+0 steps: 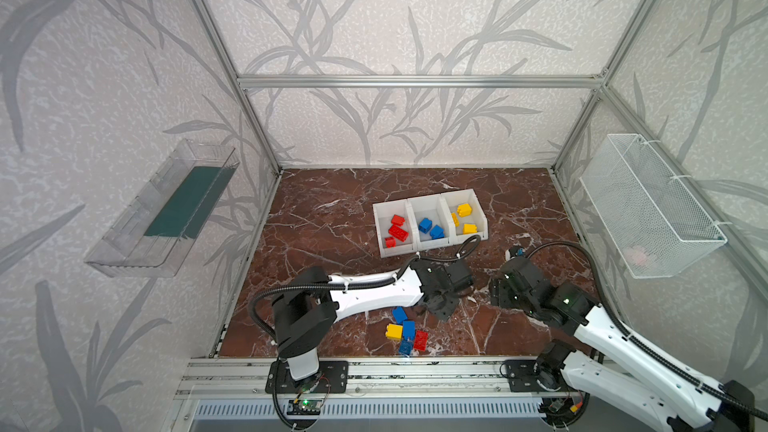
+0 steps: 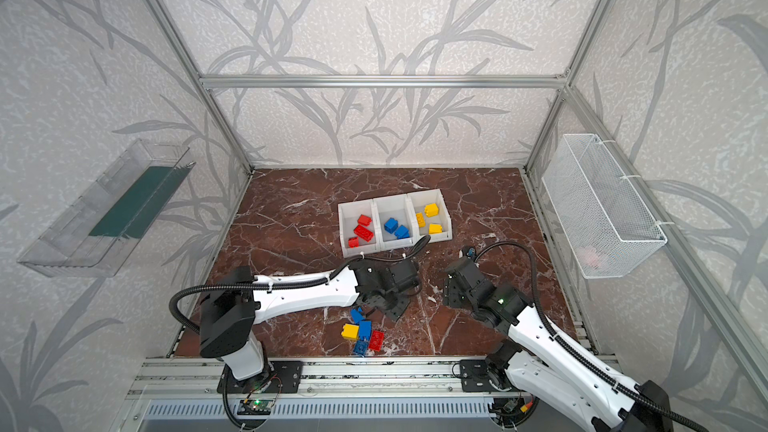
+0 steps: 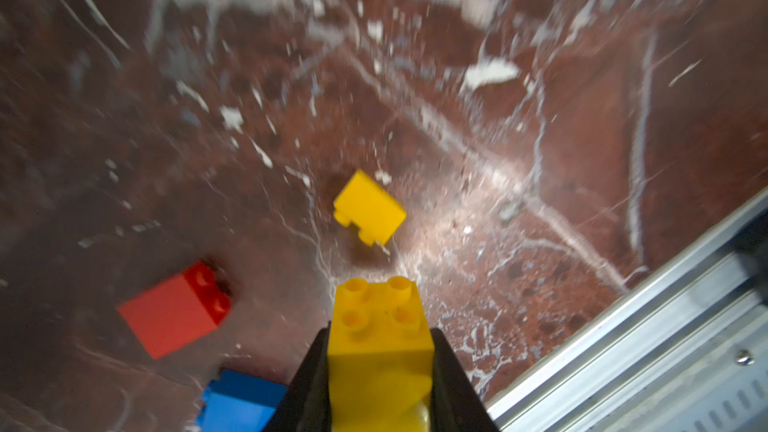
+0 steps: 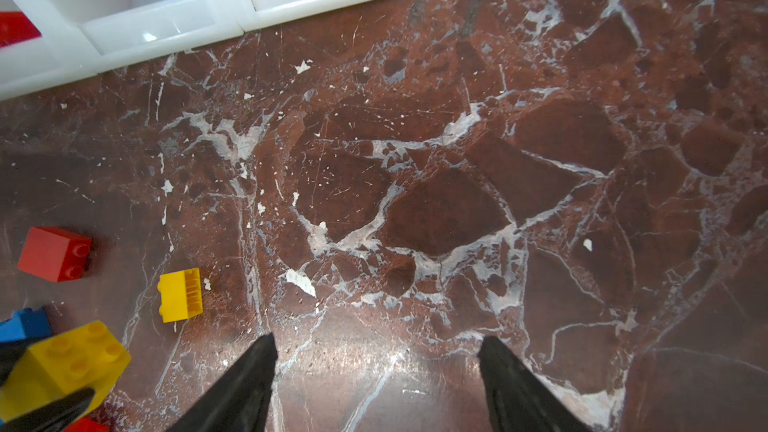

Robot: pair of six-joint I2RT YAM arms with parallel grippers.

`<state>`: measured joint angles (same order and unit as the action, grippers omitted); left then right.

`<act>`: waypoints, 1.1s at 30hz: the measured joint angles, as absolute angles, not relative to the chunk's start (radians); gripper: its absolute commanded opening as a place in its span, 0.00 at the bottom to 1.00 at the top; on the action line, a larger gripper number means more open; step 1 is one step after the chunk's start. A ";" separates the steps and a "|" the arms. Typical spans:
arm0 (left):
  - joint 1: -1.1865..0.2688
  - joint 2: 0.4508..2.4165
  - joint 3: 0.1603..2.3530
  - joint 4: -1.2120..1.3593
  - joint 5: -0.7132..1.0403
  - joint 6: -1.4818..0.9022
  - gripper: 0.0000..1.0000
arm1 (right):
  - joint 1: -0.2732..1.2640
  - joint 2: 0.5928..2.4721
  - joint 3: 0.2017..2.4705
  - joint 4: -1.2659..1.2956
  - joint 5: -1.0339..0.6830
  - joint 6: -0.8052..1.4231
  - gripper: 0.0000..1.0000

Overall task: Sort the legos into containers by color
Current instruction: 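Carry the yellow brick to the farthest compartment and open the left gripper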

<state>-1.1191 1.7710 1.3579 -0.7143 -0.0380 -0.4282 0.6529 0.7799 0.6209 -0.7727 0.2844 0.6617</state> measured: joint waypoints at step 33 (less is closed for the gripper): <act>-0.784 2.400 2.234 -0.525 -0.035 -0.201 0.61 | 0.603 0.765 0.659 -0.844 0.156 0.658 0.77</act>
<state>-0.7841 2.3997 2.2337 -0.5251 -0.0349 -0.2012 0.6029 0.7650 0.6586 -0.8444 0.1558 0.6579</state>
